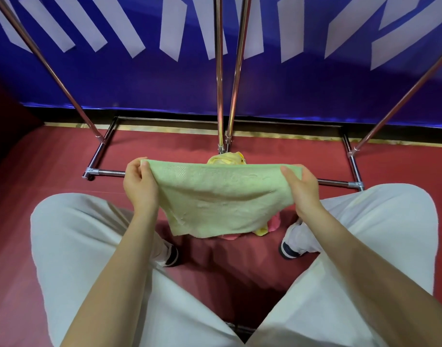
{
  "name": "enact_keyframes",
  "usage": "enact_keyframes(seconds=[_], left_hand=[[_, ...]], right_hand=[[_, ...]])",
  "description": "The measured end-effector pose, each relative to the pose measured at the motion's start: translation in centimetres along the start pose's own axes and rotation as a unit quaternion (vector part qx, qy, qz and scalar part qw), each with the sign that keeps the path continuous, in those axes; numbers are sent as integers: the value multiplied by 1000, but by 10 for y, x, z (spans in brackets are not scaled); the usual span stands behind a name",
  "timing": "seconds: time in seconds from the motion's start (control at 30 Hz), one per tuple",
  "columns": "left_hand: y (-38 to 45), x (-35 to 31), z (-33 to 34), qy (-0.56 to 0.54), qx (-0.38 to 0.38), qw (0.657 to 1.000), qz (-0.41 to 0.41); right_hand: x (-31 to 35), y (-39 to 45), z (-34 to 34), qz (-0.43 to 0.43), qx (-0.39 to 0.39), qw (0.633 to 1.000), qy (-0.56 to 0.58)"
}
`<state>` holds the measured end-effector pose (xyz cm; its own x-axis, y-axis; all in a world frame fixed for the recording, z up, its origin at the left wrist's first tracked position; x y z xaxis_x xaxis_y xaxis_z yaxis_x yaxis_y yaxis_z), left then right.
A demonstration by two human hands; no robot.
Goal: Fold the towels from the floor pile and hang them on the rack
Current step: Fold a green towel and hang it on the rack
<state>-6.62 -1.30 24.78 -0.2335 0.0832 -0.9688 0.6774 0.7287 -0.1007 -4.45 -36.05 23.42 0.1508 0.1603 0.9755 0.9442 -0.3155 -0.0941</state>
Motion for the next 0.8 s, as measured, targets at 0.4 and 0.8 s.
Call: enact_keyframes(seconds=[0.4, 0.8], left_hand=[[-6, -12, 9, -3, -17, 999, 30], [-26, -1, 34, 17, 63, 998, -24]], right_hand=[[34, -1, -4, -110, -44, 992, -40], [39, -7, -3, -136, -35, 989, -51]])
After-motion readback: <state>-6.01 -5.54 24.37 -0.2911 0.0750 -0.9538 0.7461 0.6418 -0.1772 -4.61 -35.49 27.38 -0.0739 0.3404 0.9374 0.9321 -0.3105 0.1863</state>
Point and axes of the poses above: each hand's wrist, its own y-axis towards the middle knuckle, its own z-axis out of the palm, x = y × z, the point moved 3 cm from there along y, towards the middle knuckle, and after that the axes turned 6 degrees about -z, right-handed, at the moved point
